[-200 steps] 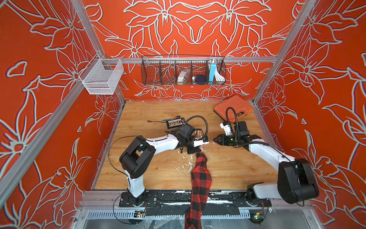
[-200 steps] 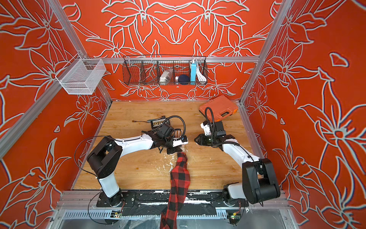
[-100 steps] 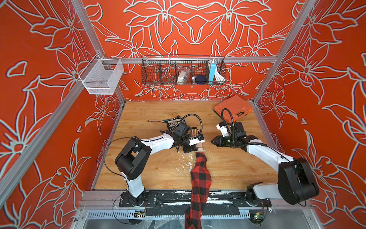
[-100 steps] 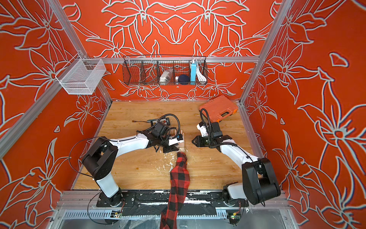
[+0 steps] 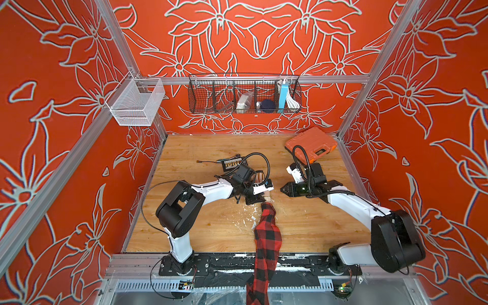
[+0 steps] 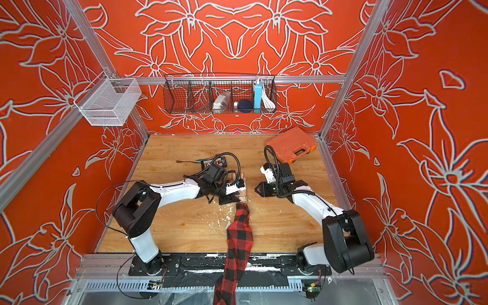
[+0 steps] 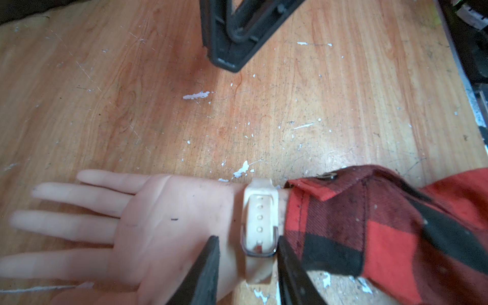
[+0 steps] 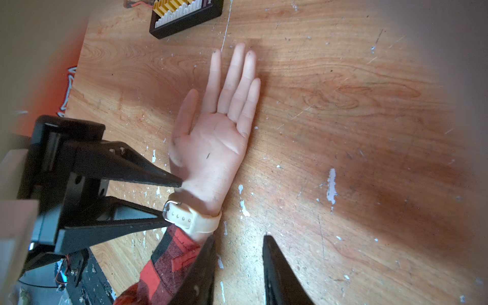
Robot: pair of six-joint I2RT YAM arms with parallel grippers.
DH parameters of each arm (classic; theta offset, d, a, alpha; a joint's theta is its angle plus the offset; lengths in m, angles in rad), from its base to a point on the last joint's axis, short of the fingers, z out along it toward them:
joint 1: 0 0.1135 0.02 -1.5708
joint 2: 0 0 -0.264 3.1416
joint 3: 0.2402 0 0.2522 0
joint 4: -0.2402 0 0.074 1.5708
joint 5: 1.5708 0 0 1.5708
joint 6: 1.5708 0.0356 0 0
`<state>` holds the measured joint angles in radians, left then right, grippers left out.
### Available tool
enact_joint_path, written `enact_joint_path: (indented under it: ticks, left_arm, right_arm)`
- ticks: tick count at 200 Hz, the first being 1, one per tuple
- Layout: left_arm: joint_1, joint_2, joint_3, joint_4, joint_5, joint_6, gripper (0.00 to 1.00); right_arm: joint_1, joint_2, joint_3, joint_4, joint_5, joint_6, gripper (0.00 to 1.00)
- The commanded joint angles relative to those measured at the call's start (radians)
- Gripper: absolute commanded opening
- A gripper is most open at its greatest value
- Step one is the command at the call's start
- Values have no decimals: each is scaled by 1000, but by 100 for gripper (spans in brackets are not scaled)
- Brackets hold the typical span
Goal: Take off the watch
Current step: Untie the watch from the hand.
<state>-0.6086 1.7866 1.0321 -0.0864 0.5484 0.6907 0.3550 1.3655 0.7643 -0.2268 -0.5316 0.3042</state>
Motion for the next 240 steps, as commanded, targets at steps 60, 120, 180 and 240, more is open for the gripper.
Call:
enact_joint_path:
  ticks: [60,120,180,240]
  left_arm:
    - [-12,24,-26,34,-2,-18,26]
    - [-23,-18,-77,147,12,-211,14]
    - [-53,-32,-177,300,-27,-337,8]
    - [-59,-58,-309,499,-55,-347,19]
  right_arm:
    - [173,-206,-111,128,304,-355,37]
    - [209,-215,-158,198,292,-399,36]
    - [265,-180,-173,231,294,-412,31]
    - [277,-98,-168,251,306,-292,25]
